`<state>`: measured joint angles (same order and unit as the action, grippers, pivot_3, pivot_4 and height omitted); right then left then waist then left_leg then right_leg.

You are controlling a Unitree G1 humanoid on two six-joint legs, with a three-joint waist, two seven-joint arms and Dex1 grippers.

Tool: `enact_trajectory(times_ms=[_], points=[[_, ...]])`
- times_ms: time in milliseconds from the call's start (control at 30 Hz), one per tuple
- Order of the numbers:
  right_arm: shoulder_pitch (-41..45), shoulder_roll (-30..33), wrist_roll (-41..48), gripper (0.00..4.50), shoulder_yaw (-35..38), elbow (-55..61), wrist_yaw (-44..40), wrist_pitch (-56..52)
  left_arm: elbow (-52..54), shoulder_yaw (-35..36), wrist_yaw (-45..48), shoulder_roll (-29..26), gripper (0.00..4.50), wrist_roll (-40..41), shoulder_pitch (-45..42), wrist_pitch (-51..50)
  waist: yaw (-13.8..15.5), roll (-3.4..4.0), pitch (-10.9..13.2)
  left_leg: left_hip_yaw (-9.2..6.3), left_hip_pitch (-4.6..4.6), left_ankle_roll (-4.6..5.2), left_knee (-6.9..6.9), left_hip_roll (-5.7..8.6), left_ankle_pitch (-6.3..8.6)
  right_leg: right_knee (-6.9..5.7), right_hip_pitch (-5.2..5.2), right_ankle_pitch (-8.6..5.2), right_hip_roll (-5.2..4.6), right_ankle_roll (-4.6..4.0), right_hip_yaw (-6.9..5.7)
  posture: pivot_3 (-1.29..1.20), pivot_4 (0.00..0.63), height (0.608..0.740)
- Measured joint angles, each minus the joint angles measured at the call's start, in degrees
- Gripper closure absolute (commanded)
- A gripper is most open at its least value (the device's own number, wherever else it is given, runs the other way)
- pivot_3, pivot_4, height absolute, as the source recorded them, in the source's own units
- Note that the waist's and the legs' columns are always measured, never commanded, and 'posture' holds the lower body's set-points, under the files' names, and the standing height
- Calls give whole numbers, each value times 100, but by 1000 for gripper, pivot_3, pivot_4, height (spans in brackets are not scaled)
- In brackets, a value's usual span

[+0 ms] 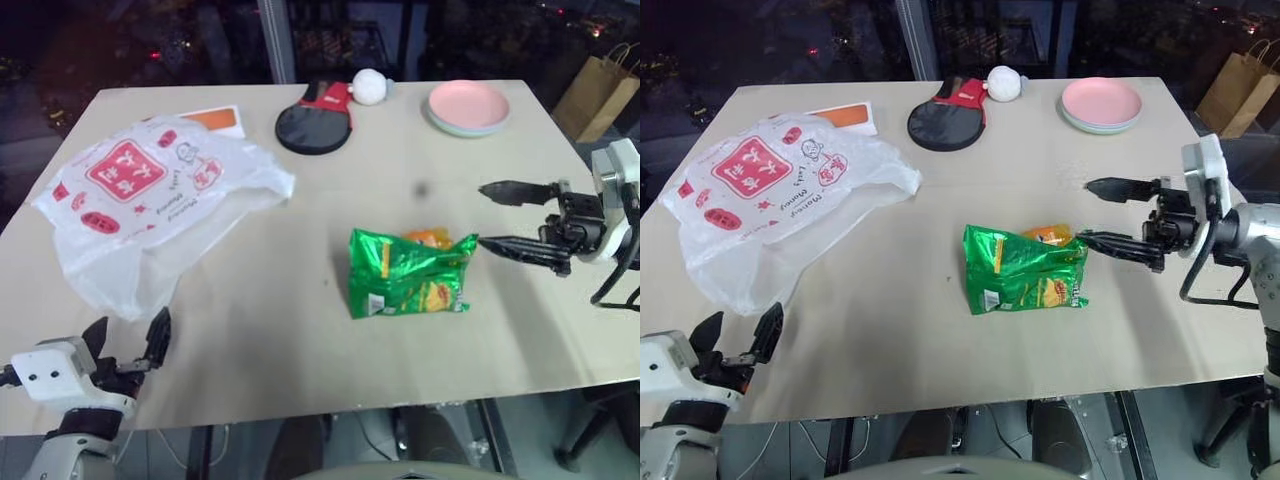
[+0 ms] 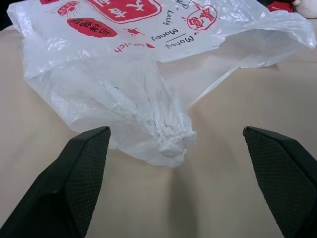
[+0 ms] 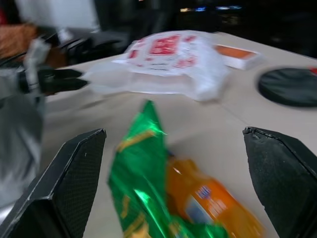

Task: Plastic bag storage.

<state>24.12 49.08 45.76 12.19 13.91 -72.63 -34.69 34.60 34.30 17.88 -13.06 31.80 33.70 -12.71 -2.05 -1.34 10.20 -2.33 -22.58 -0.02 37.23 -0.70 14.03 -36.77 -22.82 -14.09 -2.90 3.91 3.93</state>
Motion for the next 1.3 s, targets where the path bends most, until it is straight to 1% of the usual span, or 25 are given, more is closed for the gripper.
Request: enact_trajectory(times_ms=[133,333,400,467,600,633,700,800,867,900,933,967,1100,1200,1300], points=[[0,134,-37,0,-85,317,-126,47,-48,-42,-62,22,66,-7,-35,-29,11,-1,0,-2,-3,0,1,1,0,1,0,1,-2,0,-3,0,150,740],[130,142,-26,0,-115,379,-64,38,-49,-186,-360,211,66,-134,-271,-31,13,-2,-1,-3,-2,0,3,0,0,0,0,1,-1,-1,-5,0,150,740],[162,140,-30,0,-119,379,-57,46,-68,-255,-512,273,66,-138,-441,-65,16,-3,-1,-4,-2,0,3,0,0,0,0,1,-1,0,-5,0,150,740],[174,110,-36,0,-159,376,-46,66,-206,-270,-682,289,66,-148,-643,-96,24,-3,-1,-6,-3,0,3,1,0,-1,0,13,0,19,-7,0,150,740],[227,19,-50,0,-239,353,30,111,-519,-297,-836,286,66,-127,-1016,-196,27,-3,-1,-6,-3,0,3,1,0,-1,0,14,0,20,-7,0,150,740],[296,-25,-52,0,-252,344,76,126,-737,-313,-921,238,283,-119,-1339,-247,34,-3,-1,-10,-3,0,5,2,0,-3,0,15,0,21,-11,0,150,740],[366,-63,-52,0,-253,329,96,140,-890,-346,-907,105,800,-144,-1526,-286,39,-3,-2,-12,-3,0,6,2,0,-4,0,15,0,21,-12,0,150,740],[393,-103,-80,0,-282,257,121,161,-1112,-386,-760,-118,2079,-173,-1758,-312,43,-3,-2,-14,-6,0,6,3,0,-3,0,16,-1,21,-13,0,150,740],[393,-106,-103,0,-287,200,125,162,-1115,-389,-619,-143,3089,-67,-1853,-312,46,-3,-2,-14,-8,0,6,4,0,-2,0,16,-3,21,-13,0,150,740],[393,-111,-102,0,-287,191,133,159,-1109,-394,-573,-161,3418,-43,-1853,-312,46,-3,-1,-15,-8,0,6,4,0,-2,0,16,-3,21,-13,0,150,740],[392,-135,-99,0,-286,187,169,151,-1093,-419,-481,-226,3981,-9,-1829,-320,45,-3,-1,-17,-8,0,5,4,0,-2,0,16,-3,21,-14,0,150,740],[390,-159,-98,0,-286,185,189,146,-1064,-455,-404,-287,4437,2,-1793,-328,44,-2,-1,-19,-7,0,4,3,0,-3,0,16,-2,21,-16,0,150,740],[341,-192,-188,0,-308,178,182,173,-1023,-520,-210,-311,4475,260,-1769,-457,63,-2,-1,-21,-8,0,4,4,0,-3,0,16,-3,21,-18,0,150,740],[265,-170,-445,0,-465,58,137,293,-860,-536,-93,-387,4475,784,-1888,-718,96,-2,-1,-22,-8,0,6,4,0,-3,0,16,-3,21,-19,0,150,740],[197,-6,-698,0,-721,4,11,377,-550,-689,79,-589,4475,1429,-2083,-1096,129,0,-1,-24,-8,0,7,5,0,-5,0,16,-3,21,-21,0,150,740]])
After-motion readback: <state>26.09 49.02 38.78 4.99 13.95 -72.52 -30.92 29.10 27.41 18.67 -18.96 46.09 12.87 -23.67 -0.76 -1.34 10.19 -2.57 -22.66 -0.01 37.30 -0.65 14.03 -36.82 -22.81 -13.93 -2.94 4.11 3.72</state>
